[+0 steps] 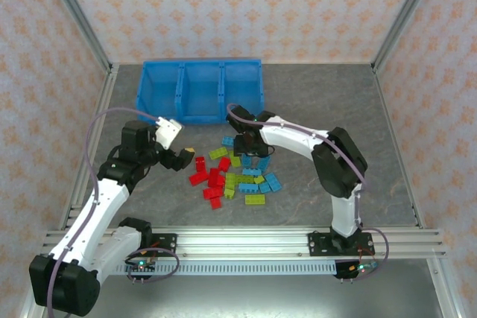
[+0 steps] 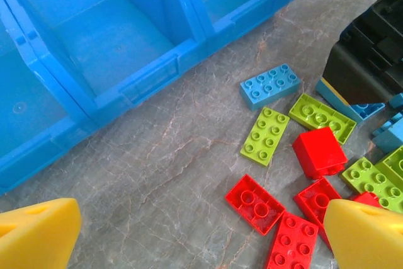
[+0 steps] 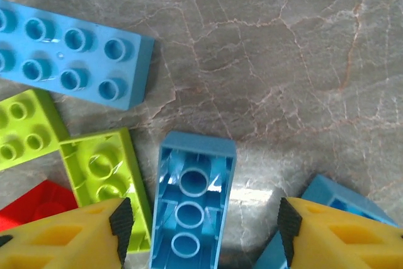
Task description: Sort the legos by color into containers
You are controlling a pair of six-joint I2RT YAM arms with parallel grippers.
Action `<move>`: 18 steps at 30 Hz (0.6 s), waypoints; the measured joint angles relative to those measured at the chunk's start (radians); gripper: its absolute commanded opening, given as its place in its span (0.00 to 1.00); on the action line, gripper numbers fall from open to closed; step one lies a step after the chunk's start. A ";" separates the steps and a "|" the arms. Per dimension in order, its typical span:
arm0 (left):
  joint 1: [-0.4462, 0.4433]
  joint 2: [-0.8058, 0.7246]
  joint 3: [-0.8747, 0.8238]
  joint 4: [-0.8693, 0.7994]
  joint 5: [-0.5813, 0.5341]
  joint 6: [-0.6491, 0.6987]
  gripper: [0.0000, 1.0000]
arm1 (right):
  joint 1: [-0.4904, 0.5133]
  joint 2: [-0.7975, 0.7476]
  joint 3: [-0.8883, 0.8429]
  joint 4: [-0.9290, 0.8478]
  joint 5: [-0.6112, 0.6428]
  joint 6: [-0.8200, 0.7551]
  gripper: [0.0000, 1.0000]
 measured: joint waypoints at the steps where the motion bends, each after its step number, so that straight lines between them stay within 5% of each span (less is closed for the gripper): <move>1: 0.000 0.000 -0.008 0.008 0.000 0.000 1.00 | 0.000 0.011 0.008 -0.003 0.003 0.000 0.59; 7: 0.000 0.000 -0.041 0.045 -0.006 -0.008 1.00 | 0.002 0.061 0.023 -0.019 0.007 0.000 0.49; 12: 0.000 0.000 -0.041 0.074 -0.009 -0.008 1.00 | 0.002 0.088 0.047 -0.036 0.008 0.000 0.25; 18: 0.000 0.001 -0.042 0.112 -0.057 -0.037 1.00 | 0.002 0.003 0.054 -0.045 0.090 -0.007 0.25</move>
